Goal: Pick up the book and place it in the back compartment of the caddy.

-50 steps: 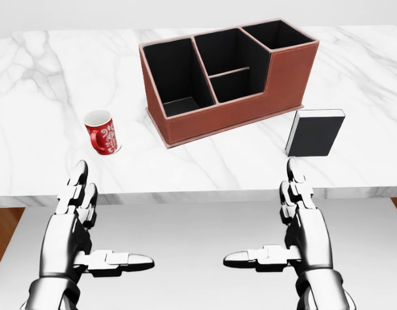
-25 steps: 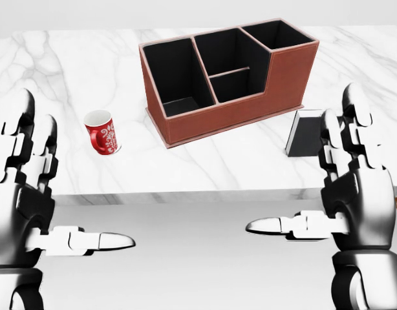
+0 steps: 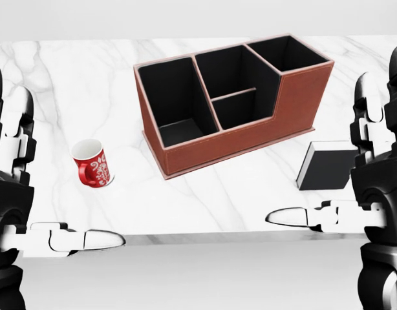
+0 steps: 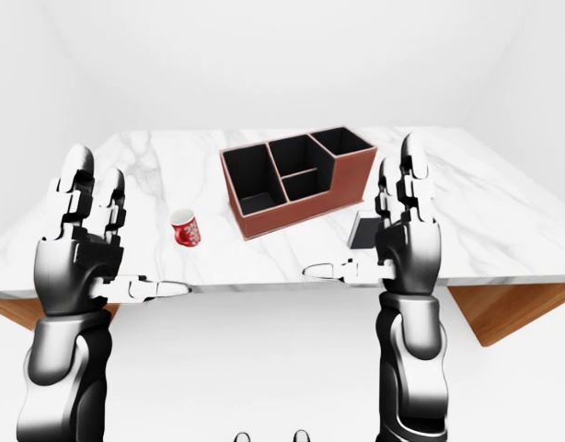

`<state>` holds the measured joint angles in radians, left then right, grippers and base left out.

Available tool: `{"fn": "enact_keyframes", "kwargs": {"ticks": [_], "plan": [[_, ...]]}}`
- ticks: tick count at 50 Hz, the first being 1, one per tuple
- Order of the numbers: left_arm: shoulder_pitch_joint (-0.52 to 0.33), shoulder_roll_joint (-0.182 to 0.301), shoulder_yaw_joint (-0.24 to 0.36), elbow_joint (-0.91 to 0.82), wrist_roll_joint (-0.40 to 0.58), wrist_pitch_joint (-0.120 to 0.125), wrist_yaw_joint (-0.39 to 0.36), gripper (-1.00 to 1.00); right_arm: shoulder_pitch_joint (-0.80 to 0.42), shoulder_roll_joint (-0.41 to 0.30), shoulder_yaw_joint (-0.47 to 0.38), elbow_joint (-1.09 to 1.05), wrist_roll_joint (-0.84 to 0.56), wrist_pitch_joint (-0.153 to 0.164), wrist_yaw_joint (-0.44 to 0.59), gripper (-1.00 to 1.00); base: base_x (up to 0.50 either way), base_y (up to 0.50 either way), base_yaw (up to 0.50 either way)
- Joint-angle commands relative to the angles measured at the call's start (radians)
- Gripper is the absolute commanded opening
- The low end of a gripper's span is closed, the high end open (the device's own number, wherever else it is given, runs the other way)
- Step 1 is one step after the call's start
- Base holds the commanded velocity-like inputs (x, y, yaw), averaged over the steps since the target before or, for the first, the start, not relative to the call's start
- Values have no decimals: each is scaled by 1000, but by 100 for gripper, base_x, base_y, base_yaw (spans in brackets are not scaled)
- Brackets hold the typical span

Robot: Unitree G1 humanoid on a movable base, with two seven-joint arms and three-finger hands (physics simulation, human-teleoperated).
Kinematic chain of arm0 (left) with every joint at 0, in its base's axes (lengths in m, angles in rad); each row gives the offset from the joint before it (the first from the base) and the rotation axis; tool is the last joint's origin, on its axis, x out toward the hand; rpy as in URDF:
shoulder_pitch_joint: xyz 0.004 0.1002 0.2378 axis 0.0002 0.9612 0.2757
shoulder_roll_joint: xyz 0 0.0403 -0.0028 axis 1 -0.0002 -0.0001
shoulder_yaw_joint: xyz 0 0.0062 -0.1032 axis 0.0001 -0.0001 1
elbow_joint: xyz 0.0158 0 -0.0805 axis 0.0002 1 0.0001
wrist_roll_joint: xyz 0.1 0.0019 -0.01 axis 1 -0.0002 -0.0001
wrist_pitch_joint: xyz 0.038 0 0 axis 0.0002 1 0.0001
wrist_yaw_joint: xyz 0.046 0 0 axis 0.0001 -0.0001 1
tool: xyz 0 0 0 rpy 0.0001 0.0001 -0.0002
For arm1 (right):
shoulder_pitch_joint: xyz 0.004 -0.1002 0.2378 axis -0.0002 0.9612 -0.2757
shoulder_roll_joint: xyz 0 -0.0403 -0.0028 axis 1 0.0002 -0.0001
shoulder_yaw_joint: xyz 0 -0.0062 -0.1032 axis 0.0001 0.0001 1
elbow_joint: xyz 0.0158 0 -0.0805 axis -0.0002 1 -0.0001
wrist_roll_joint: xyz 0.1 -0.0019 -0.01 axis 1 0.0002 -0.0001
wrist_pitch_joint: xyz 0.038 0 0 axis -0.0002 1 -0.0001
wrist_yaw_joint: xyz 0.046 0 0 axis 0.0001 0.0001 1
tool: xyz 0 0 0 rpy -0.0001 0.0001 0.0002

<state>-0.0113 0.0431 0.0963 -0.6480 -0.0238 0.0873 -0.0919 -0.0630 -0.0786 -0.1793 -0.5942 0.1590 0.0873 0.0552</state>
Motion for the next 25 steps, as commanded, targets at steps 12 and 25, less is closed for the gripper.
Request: {"fn": "enact_keyframes", "kwargs": {"ticks": [12,25], "plan": [[7,-3,-9,-14,13,0,-7,98,-4,-7,-7,-17,-29,0,11,100,50,0,0],[7,-4,-12,-18,17,0,-9,98,-3,-4,-1,-5,-43,0,19,100,50,0,0]]}}
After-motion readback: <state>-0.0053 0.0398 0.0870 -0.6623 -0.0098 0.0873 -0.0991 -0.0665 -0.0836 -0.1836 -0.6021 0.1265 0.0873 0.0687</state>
